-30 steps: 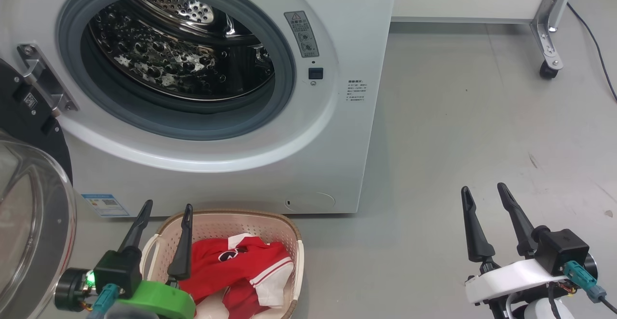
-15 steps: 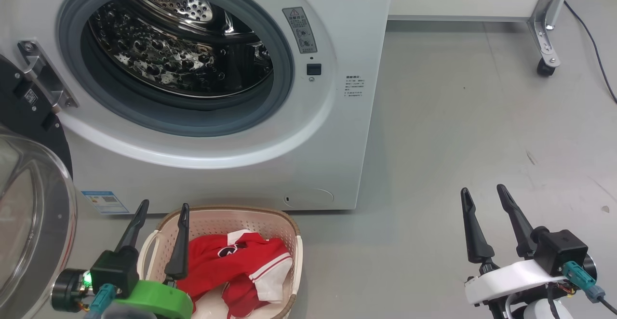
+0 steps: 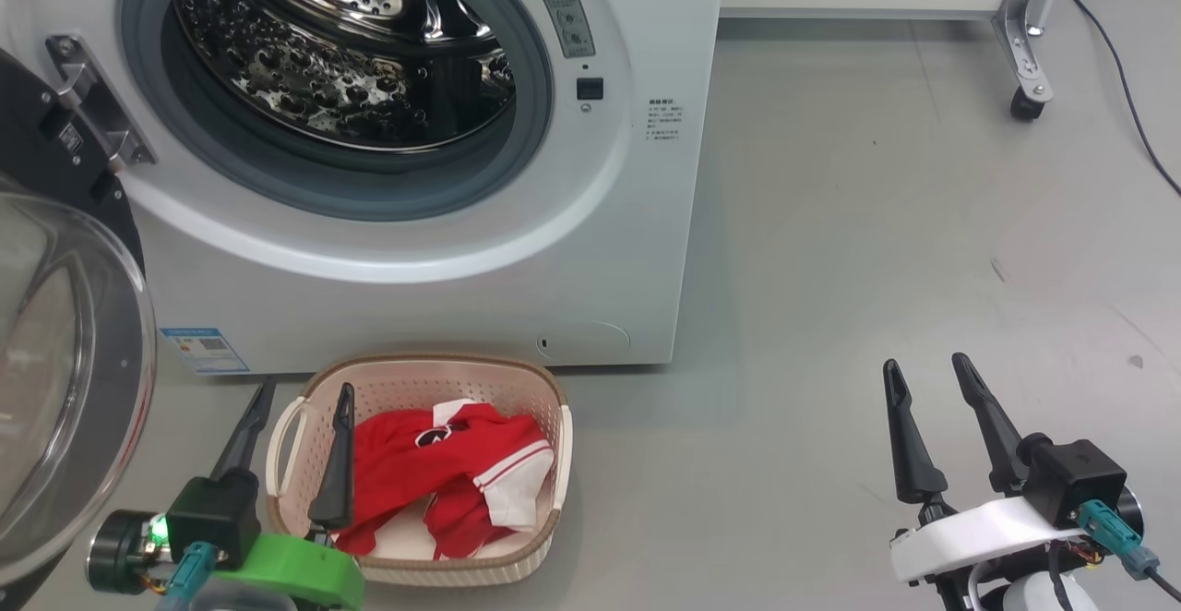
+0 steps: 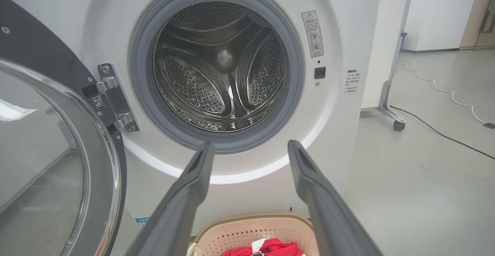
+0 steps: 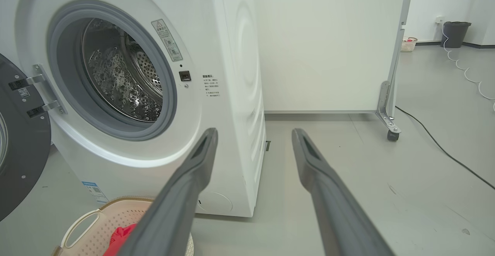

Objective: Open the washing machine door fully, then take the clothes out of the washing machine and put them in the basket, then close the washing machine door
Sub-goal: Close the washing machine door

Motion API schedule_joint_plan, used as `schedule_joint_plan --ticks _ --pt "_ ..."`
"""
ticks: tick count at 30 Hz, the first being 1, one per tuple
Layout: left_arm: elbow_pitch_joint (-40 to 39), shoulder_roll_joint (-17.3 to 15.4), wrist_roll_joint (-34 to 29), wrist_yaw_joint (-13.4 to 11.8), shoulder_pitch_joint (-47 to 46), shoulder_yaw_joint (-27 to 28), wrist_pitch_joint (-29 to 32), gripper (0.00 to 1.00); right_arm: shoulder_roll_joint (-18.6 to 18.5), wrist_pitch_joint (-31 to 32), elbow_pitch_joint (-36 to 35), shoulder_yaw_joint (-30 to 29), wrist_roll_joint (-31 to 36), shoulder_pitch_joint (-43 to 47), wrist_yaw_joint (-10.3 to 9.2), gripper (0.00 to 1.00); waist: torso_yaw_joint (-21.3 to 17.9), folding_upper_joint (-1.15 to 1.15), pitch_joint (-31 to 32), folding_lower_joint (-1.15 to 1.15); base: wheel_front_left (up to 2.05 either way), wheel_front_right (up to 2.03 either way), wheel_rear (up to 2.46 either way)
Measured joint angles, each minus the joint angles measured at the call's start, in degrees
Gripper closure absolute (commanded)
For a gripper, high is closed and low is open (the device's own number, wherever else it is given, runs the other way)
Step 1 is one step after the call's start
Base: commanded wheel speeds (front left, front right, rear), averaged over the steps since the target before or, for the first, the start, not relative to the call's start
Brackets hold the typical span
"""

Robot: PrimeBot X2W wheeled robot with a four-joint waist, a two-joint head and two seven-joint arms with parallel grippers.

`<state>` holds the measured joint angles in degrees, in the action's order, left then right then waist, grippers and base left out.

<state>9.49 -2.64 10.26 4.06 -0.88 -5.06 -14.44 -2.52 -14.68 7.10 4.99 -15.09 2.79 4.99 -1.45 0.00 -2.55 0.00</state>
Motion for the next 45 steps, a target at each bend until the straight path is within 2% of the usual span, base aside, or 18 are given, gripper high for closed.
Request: schedule_joint_plan --ticks 22,45 --pt "-2.35 -0.01 -2.21 0.03 1.24 0.43 0.00 0.00 0.05 0.00 -0.15 0.31 0.00 -0.04 0.44 0.00 0.05 0.00 0.69 0.00 -0.96 0.96 0.00" --pt "-2.88 -0.01 -1.76 0.52 1.48 0.54 0.00 0.00 0.10 0.00 -0.11 0.23 0.00 -0.03 0.47 0.00 0.57 0.00 0.06 0.00 -0.14 0.14 0.00"
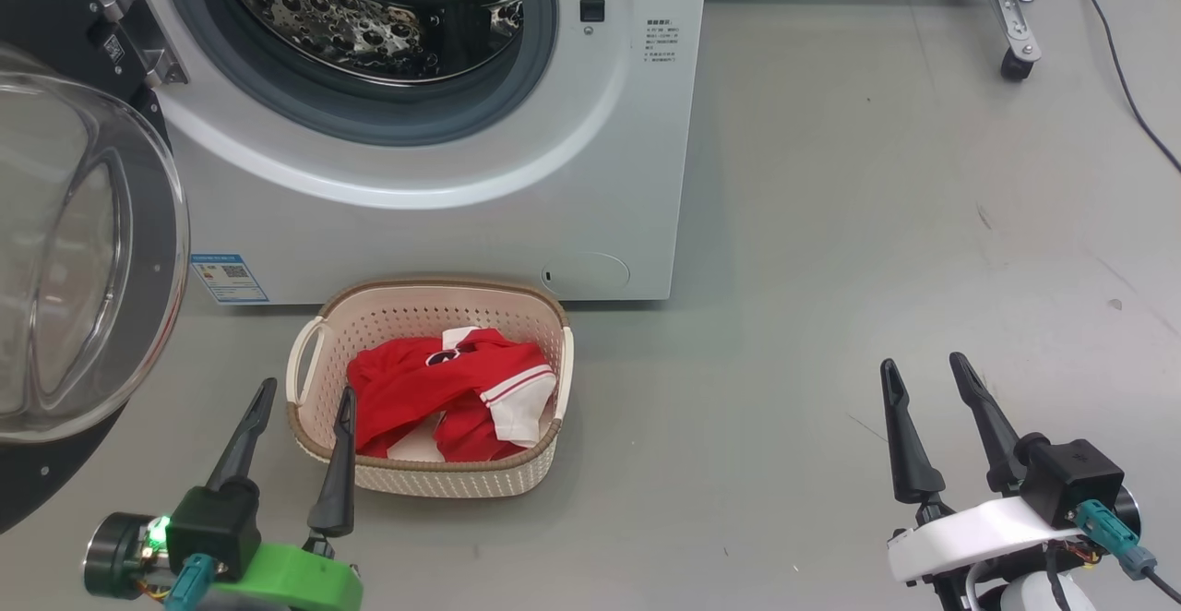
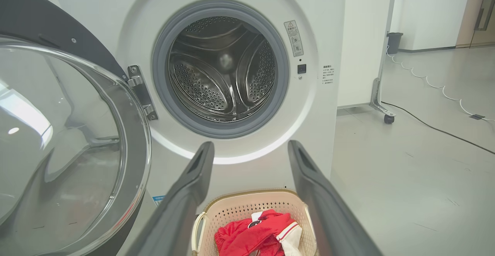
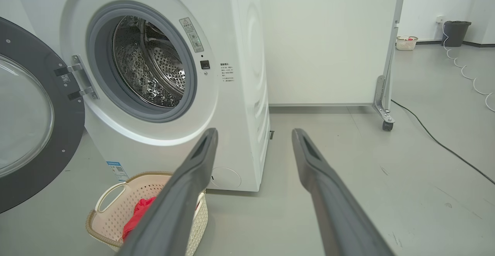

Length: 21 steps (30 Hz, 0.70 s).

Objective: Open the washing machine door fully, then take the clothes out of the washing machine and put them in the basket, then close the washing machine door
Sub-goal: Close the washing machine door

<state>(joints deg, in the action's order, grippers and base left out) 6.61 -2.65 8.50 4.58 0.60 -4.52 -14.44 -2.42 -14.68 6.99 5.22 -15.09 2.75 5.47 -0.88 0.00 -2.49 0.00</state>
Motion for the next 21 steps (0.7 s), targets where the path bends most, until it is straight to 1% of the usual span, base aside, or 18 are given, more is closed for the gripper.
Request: schedule_joint_plan --ticks 21 --pt "0.52 0.01 0.51 0.27 0.01 -0.02 0.00 0.00 0.03 0.00 0.27 -0.19 0.00 -0.01 0.00 0.00 0.30 0.00 0.88 0.00 0.00 0.00 0.00"
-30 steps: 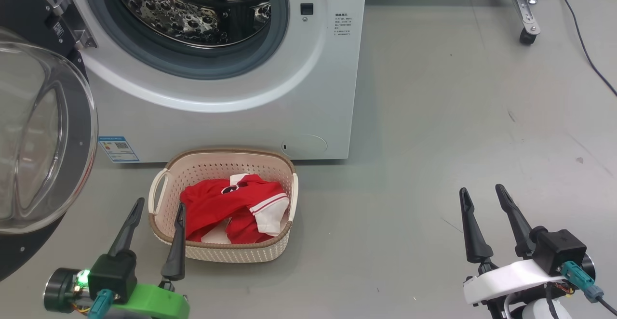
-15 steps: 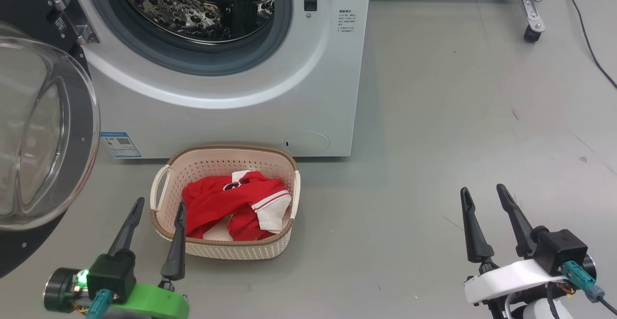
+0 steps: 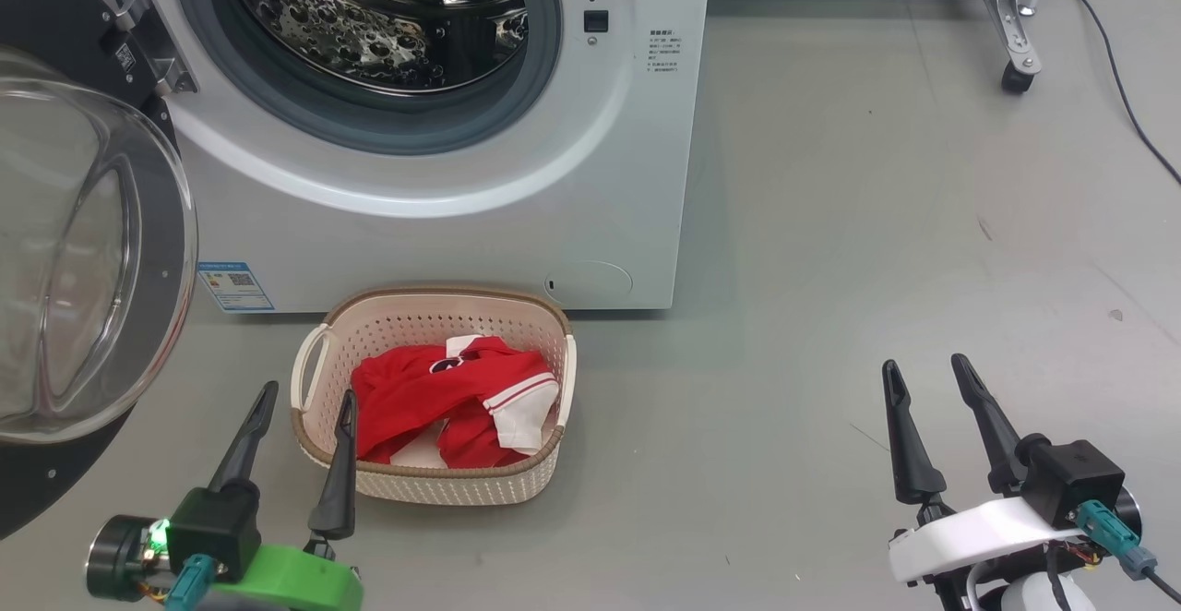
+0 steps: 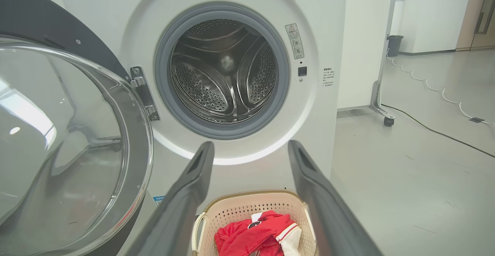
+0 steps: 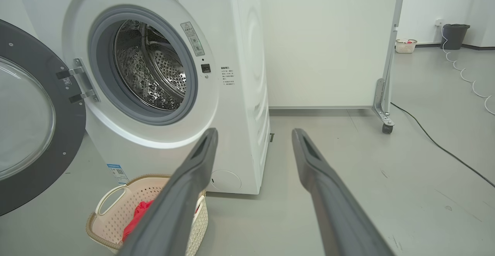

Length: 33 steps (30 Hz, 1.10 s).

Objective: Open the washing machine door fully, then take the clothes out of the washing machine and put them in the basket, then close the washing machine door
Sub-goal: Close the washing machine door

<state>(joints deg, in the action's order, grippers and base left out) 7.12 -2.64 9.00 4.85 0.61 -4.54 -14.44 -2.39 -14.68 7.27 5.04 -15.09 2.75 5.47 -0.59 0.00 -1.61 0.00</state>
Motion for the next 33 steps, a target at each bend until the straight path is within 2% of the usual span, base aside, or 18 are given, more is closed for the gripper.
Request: schedule_joint_plan --ticks 13,24,33 --pt "0.30 0.00 0.00 0.26 0.03 -1.10 0.00 0.00 0.04 0.00 -0.11 -0.47 -0.02 0.07 -0.04 0.00 0.18 0.00 0.00 0.00 0.00 0.00 0.00" --pt "0.80 0.04 0.00 0.43 -0.02 -1.96 0.00 0.00 0.05 0.00 -0.79 -0.82 -0.46 0.08 0.00 0.00 4.33 0.00 -0.76 0.00 0.00 0.00 0.00" --pt "0.94 0.04 0.00 0.42 -0.06 -1.96 0.00 0.00 0.07 0.00 -1.07 -0.74 -0.48 0.08 0.03 0.00 10.00 0.00 -0.90 0.00 0.00 0.00 0.00"
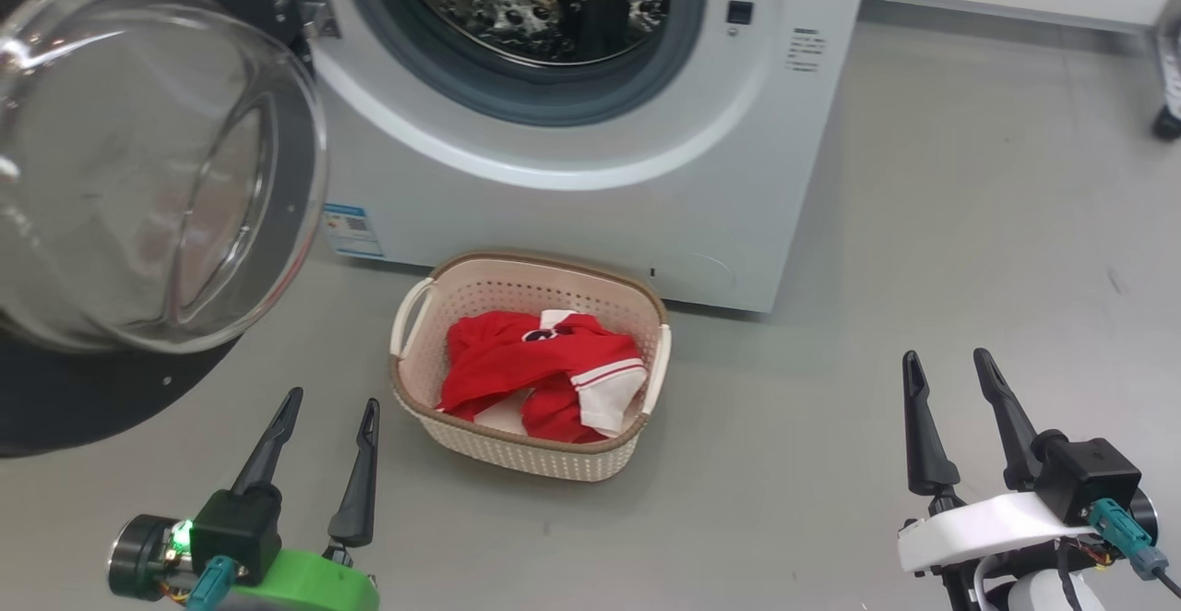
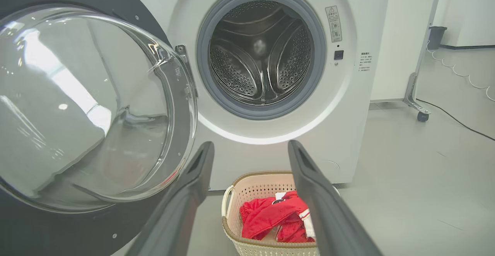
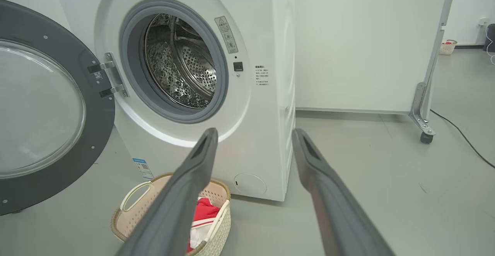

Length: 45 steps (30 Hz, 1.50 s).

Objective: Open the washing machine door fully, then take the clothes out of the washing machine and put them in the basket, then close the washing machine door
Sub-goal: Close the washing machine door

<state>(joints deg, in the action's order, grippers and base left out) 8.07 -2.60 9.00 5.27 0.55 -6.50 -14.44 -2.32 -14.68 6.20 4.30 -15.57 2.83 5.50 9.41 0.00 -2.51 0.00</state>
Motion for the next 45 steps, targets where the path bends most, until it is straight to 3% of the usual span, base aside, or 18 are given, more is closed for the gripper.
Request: schedule_joint_plan --ticks 27,35,45 --pt "-0.42 0.00 0.57 -0.19 -0.01 0.04 0.00 0.00 0.00 0.00 -0.62 2.77 -0.11 0.02 0.92 0.00 18.36 0.00 0.07 0.00 0.00 0.00 0.00" --pt "-0.87 0.01 0.57 -0.52 0.01 0.89 0.00 0.00 0.00 0.00 -0.49 4.90 -0.11 -0.08 0.99 0.00 20.92 0.00 -0.31 0.00 0.00 0.00 0.00" --pt "-1.65 0.03 0.57 -0.76 0.03 1.21 0.00 0.00 -0.02 0.00 0.24 6.30 -0.11 -0.52 1.01 0.00 21.38 0.00 -0.87 0.00 0.00 0.00 0.00"
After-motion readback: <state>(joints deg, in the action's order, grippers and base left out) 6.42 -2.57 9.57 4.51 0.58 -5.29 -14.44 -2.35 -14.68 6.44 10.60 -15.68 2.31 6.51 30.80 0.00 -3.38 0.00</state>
